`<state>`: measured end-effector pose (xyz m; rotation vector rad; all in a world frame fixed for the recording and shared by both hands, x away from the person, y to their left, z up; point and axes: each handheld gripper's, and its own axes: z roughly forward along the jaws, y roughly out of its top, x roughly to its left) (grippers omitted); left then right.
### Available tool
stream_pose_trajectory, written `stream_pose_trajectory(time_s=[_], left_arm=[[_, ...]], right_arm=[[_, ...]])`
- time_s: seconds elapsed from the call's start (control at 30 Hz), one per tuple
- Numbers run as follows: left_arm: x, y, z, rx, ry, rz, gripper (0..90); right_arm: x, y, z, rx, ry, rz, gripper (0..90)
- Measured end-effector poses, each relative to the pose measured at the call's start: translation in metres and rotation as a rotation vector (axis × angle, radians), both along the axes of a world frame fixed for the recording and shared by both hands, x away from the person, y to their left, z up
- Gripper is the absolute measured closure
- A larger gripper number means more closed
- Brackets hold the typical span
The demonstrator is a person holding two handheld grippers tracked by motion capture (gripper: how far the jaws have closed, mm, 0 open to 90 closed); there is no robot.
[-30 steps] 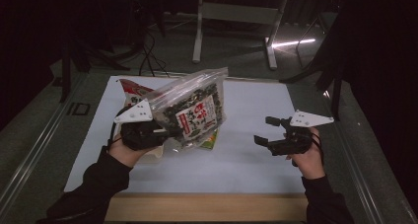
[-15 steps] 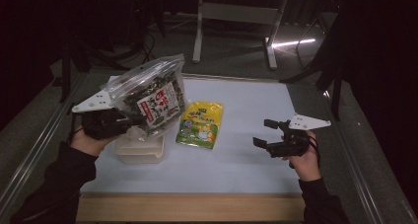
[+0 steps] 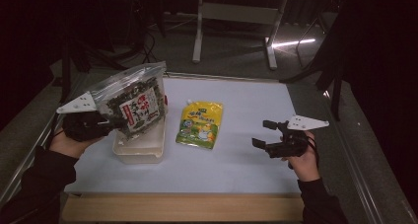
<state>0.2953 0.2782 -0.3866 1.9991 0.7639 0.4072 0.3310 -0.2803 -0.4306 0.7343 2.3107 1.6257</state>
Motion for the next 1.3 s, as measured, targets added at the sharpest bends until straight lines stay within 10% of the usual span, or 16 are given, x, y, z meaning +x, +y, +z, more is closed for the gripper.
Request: stream_pose_trajectory(time_s=[0.33, 1.1, 1.3], left_arm=[[0.011, 0.000, -0.015, 0.064, 0.062, 0.022, 77.4], [0.029, 0.005, -0.052, 0.044, 0.129, 0.043, 77.6], [0.031, 0.026, -0.078, -0.074, 0.164, 0.075, 77.2]], right_arm=[[0.000, 0.001, -0.002, -0.004, 0.008, 0.006, 14.4], [0.001, 0.002, -0.006, -0.009, 0.019, 0.012, 14.4], [0.001, 0.002, -0.008, -0.021, 0.026, 0.012, 14.4]])
